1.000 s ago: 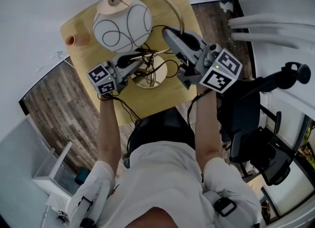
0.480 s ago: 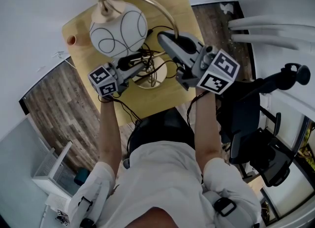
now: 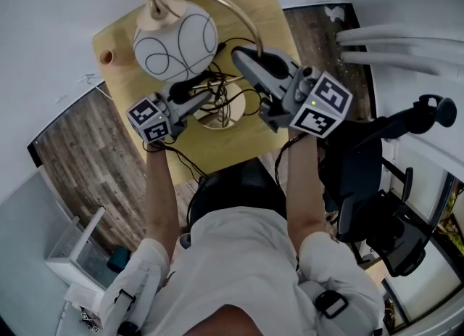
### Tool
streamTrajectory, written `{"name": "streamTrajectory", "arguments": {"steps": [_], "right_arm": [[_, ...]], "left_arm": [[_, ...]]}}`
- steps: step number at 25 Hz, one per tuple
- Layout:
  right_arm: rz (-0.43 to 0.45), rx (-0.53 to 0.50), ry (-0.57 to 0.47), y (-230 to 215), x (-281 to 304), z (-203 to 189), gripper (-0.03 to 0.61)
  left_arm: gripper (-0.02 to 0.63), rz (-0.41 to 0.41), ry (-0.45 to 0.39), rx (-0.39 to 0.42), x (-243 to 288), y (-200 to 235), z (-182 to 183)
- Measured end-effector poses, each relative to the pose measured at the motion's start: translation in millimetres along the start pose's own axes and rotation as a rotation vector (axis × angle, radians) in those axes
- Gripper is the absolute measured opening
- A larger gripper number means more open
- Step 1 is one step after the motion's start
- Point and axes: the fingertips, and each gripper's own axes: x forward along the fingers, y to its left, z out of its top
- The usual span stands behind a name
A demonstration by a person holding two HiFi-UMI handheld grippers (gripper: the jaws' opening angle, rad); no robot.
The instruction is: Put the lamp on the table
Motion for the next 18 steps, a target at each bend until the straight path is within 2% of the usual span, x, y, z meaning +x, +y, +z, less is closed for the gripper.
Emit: {"name": "streamTrajectory", "arguments": {"steps": [11,18], "right_arm": [[0.008,0.0,0.004,3,-1,-1,0.003],[0.029,0.001,0.009,7,1,-2,0.003]], "left_arm": [[0.149,0.048,-0.06,0.065,-26,-12,28],[0.069,0.06,-0.097,0.118,-34,-24,48]]}}
